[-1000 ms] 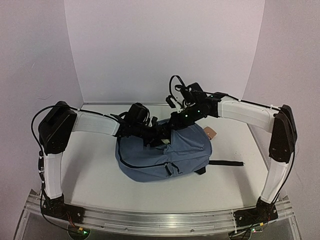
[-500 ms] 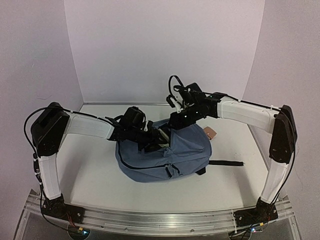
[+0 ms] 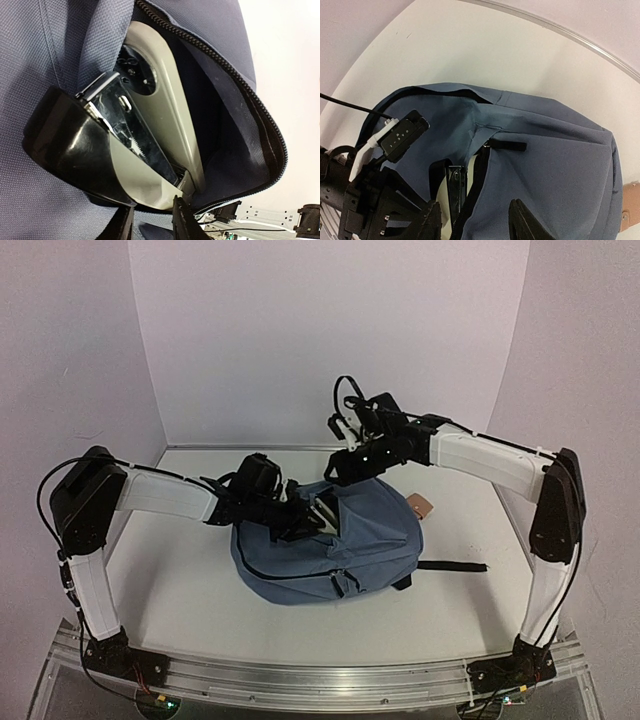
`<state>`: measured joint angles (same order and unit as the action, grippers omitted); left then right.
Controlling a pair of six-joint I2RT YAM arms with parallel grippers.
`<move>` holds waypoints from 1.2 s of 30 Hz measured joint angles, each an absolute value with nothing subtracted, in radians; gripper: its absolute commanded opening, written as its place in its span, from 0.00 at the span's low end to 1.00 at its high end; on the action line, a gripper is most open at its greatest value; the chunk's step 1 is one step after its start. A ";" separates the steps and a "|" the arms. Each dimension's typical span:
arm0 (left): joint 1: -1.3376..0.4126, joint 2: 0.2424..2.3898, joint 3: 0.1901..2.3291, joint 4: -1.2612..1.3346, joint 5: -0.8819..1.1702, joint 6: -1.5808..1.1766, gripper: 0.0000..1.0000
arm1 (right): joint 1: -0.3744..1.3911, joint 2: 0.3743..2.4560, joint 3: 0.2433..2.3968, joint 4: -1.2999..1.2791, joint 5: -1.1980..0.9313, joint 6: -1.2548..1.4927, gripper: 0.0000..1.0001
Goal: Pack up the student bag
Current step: Place the stationery in the student bag.
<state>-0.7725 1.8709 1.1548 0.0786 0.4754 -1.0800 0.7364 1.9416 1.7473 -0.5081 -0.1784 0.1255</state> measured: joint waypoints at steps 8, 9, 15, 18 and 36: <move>-0.769 1.871 1.142 0.090 0.476 -1.099 0.15 | 0.778 2.055 1.820 -0.540 -0.113 0.071 0.44; -0.768 1.871 1.138 0.092 0.475 -1.099 0.13 | 0.782 2.065 1.823 -0.546 -0.102 0.062 0.43; -0.768 1.871 1.134 0.098 0.476 -1.098 0.06 | 0.793 2.087 1.832 -0.577 -0.034 0.026 0.17; -0.767 1.871 1.134 0.099 0.477 -1.096 0.04 | 0.793 2.091 1.842 -0.586 -0.011 0.001 0.04; -0.767 1.950 1.249 0.128 0.507 -1.033 0.14 | 0.793 2.115 1.921 -0.630 -0.073 0.020 0.00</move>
